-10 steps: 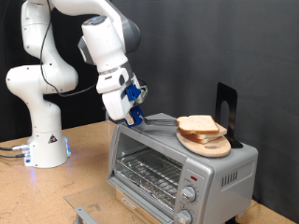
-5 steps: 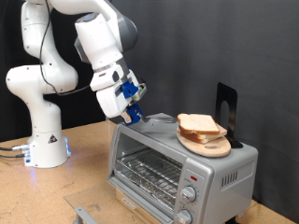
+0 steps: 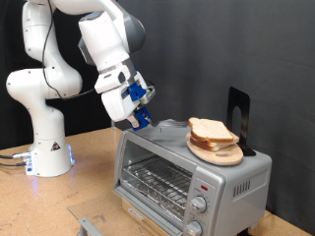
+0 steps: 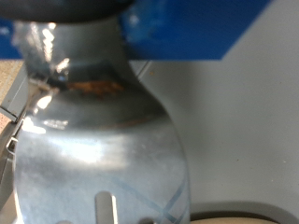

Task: Make a piece of toast with the oven

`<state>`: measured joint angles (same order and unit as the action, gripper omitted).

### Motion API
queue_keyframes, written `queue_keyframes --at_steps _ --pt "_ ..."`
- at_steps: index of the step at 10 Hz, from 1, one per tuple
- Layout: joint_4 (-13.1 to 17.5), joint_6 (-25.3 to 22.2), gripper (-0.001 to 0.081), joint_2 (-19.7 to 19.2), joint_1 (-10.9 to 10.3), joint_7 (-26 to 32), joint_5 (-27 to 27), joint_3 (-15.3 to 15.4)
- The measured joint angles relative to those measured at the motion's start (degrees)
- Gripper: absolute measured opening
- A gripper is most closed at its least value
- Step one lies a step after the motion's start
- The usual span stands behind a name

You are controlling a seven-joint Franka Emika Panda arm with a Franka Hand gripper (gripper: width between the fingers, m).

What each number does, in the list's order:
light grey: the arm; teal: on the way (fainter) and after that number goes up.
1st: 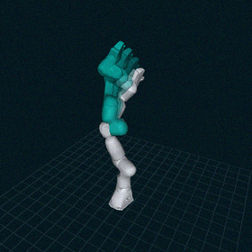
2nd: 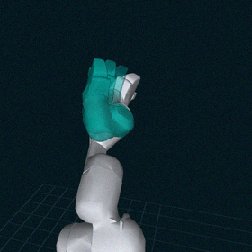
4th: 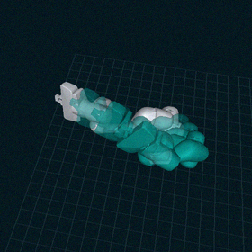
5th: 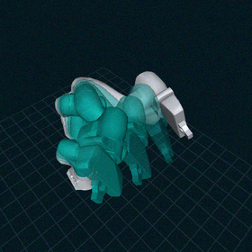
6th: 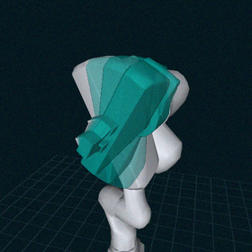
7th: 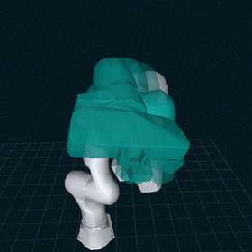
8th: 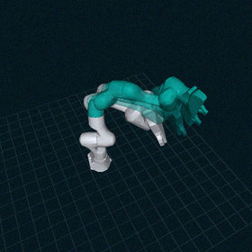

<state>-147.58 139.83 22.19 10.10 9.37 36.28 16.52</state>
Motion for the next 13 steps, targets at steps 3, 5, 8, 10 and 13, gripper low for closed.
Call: queue_keyframes --at_steps 3,5,8,10,13 --pt "0.5 0.0 0.0389 -0.6 0.1 -0.8 -0.8 0.1" --pt "1.2 0.5 0.0389 -1.5 0.1 -1.1 -1.0 0.2" --pt "2.2 1.2 0.0389 -2.4 0.1 -1.8 -1.1 0.7" --pt "2.8 1.2 0.0389 -3.0 0.1 -2.1 -1.5 0.8" --pt "3.1 1.2 0.0389 -3.3 0.1 -2.4 -2.0 1.0"
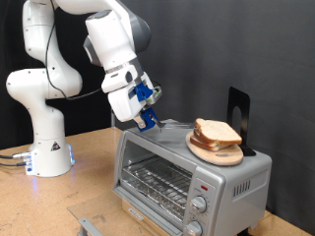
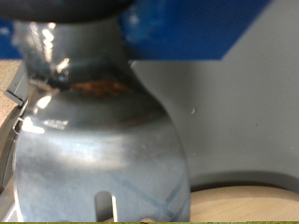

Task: Make a piece of toast with the oven

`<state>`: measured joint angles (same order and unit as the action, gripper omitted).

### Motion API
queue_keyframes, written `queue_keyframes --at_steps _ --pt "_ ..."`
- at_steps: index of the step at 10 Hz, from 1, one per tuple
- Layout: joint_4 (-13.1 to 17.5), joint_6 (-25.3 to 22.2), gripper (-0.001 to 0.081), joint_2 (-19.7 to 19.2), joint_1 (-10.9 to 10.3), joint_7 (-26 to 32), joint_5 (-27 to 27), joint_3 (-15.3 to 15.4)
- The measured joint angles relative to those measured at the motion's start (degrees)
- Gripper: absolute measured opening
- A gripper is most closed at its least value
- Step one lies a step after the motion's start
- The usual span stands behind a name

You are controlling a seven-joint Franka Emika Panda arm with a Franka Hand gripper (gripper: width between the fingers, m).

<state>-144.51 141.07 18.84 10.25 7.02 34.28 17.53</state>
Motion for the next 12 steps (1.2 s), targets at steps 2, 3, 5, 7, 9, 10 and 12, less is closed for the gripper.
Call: queue_keyframes --at_steps 2,3,5,7,9,10,12 --pt "0.1 0.0 0.0389 -0.4 0.0 -0.2 -0.4 0.1" --pt "0.1 0.1 0.0389 -0.5 0.0 -0.2 -0.5 0.2" --pt "0.1 0.5 0.0389 -0.6 0.0 -0.2 -0.5 0.5" --pt "0.1 1.5 0.0389 -0.9 0.0 -0.3 -0.9 0.8" --pt "0.3 0.0 0.0389 -1.1 0.0 -0.5 -1.8 1.0" --pt "0.9 -3.5 0.0389 -1.2 0.1 -1.3 -2.5 0.9" --pt "2.4 -7.5 0.0389 -1.2 0.3 -2.4 -2.7 0.6"
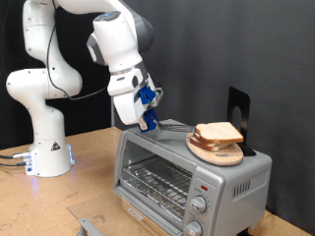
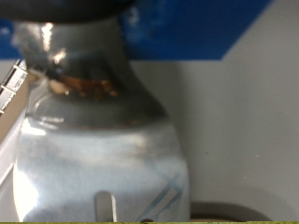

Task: Make a piece of toast with the oven

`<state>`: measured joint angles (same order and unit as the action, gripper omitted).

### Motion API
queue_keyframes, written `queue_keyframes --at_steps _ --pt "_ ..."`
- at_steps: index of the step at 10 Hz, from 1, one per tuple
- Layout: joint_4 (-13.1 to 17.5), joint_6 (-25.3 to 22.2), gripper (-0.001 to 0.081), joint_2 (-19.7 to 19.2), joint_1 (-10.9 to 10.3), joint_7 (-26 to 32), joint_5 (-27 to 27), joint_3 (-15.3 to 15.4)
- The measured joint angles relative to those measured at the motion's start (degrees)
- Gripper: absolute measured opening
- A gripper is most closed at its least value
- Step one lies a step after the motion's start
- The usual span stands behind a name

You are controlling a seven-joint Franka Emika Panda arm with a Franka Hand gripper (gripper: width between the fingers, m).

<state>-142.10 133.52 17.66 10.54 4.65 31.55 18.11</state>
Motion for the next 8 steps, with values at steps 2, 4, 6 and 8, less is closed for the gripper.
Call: queue_keyframes --at_steps 2,4,6,8 --pt "0.8 -0.6 0.0389 0.0 0.0 -0.6 0.0 -0.1" --pt "1.4 -0.9 0.0389 -0.1 0.1 -1.2 0.0 -0.1" --pt "2.2 -1.2 0.0389 -0.8 0.2 -1.7 -0.4 -0.1" --pt "2.8 -1.5 0.0389 -1.5 0.2 -1.9 -1.2 -0.1"
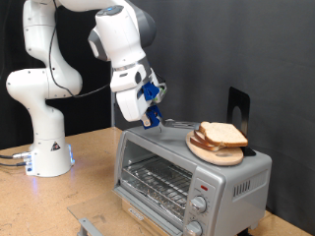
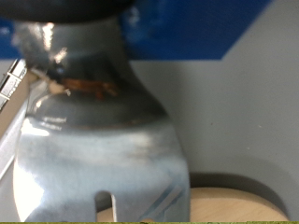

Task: Make a piece of toast with the oven

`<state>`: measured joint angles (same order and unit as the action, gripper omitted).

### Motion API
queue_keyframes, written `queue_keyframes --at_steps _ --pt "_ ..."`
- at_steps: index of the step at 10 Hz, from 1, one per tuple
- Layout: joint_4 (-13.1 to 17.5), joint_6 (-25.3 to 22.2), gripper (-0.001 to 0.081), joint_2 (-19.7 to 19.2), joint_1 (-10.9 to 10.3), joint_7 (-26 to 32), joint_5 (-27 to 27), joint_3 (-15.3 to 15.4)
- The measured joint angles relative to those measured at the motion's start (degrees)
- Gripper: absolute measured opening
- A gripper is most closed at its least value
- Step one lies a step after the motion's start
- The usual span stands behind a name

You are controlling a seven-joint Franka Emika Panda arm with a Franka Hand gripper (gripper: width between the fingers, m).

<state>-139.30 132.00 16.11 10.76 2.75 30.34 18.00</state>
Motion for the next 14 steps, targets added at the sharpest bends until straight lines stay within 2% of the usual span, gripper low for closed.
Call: queue_keyframes --at_steps 3,6,7,9,11,13,14 --pt "0.0 -2.1 0.0389 -0.3 0.0 0.1 -2.2 0.2" --pt "-1.3 -3.3 0.0389 0.6 -0.1 3.2 -2.5 0.2" --pt "-2.6 -1.8 0.0389 1.5 -0.2 5.0 -1.1 0.2" --pt "-6.3 4.5 0.0389 4.4 -1.0 10.2 5.7 -0.2" --pt "-8.6 8.9 0.0389 7.0 -1.3 12.7 11.5 -0.7" --pt "-8.7 7.9 0.0389 8.1 -0.2 11.4 10.0 -1.0" --pt "-8.0 5.8 0.0389 7.9 1.1 9.3 6.2 -0.9"
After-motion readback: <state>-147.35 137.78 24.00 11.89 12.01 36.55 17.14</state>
